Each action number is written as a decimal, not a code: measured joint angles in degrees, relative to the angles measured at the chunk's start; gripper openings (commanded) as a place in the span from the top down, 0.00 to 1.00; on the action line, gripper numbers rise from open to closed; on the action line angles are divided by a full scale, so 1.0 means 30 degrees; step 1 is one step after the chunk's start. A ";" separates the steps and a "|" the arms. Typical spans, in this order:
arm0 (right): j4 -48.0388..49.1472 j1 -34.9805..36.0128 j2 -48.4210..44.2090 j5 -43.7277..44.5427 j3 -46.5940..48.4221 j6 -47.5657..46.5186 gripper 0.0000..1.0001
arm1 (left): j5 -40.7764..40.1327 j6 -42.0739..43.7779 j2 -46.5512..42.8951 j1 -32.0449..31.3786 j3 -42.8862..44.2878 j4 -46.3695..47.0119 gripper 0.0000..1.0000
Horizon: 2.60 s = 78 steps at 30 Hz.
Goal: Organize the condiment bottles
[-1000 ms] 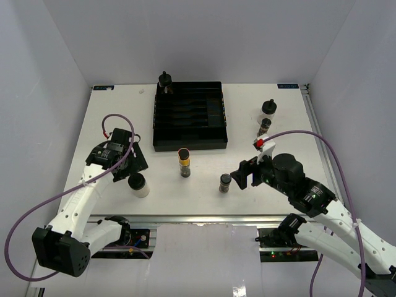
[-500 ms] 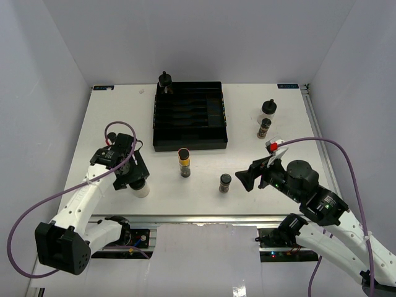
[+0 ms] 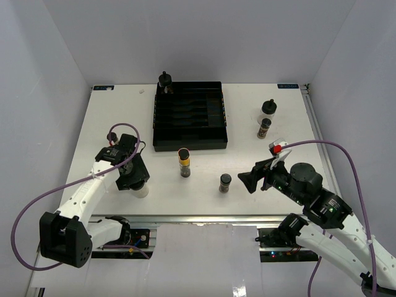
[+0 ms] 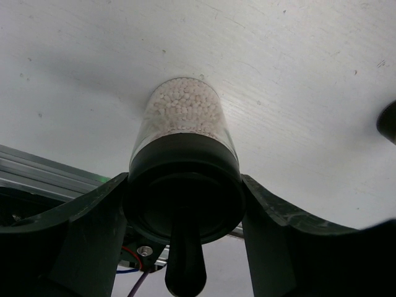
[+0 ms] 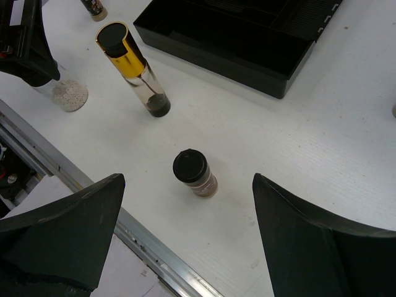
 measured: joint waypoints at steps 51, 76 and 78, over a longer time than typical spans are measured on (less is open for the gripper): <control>0.1112 0.0000 0.1032 0.2423 0.0403 0.2038 0.09 | 0.2482 0.8666 1.9694 -0.1486 2.8983 0.3246 1.00; 0.2675 0.0000 0.2150 0.2800 0.0146 0.2492 0.09 | 0.2774 1.0707 2.4284 -0.1486 2.9015 1.1168 1.00; 0.2729 0.0000 0.2242 0.2840 0.0141 0.2492 0.09 | 0.2765 1.0923 2.4535 -0.1486 2.9036 1.1688 1.00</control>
